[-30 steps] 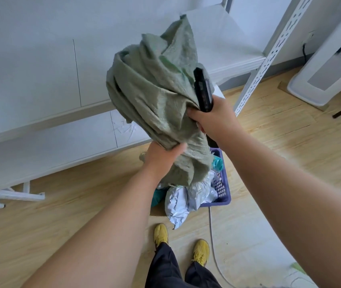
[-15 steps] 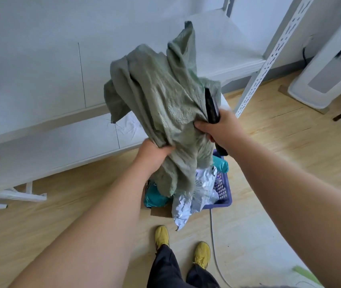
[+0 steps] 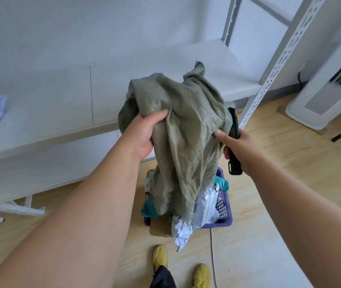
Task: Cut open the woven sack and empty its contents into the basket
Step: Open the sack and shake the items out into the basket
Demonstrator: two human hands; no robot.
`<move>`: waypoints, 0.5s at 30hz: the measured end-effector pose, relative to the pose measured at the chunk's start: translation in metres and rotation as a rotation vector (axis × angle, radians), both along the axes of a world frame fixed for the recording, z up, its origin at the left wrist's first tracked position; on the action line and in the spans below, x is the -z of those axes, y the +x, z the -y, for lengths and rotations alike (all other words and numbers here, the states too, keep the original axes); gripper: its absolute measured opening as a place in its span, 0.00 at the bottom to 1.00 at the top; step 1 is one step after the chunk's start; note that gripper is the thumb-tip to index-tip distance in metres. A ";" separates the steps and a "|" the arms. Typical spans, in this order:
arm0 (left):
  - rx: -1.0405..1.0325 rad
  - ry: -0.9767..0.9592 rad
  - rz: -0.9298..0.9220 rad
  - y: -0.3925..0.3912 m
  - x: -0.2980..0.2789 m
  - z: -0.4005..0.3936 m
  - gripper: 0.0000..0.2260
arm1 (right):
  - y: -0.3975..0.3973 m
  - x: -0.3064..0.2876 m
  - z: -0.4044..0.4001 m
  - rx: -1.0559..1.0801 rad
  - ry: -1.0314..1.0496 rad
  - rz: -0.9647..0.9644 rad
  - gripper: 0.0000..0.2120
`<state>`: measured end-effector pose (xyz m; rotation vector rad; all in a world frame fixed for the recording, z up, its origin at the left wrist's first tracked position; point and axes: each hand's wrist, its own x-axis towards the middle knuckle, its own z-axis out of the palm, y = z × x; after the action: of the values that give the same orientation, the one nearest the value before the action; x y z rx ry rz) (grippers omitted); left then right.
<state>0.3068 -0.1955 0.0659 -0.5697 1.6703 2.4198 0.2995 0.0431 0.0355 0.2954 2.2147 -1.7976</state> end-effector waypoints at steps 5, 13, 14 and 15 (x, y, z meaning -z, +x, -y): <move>0.006 0.084 -0.083 -0.006 -0.031 -0.007 0.19 | -0.017 -0.047 -0.003 -0.177 0.225 0.009 0.12; -0.061 -0.039 -0.120 -0.018 -0.083 -0.018 0.22 | -0.025 -0.099 -0.019 -0.025 0.321 0.036 0.11; -0.028 -0.069 -0.140 -0.017 -0.088 -0.021 0.22 | -0.029 -0.106 -0.020 0.071 0.211 -0.027 0.11; 0.003 -0.086 -0.155 -0.017 -0.092 -0.025 0.22 | -0.033 -0.112 -0.019 0.142 0.084 -0.061 0.13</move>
<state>0.2902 -0.1710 0.1583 -0.3992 1.8411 2.4566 0.2670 0.0620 0.1473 0.4307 2.3695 -1.8092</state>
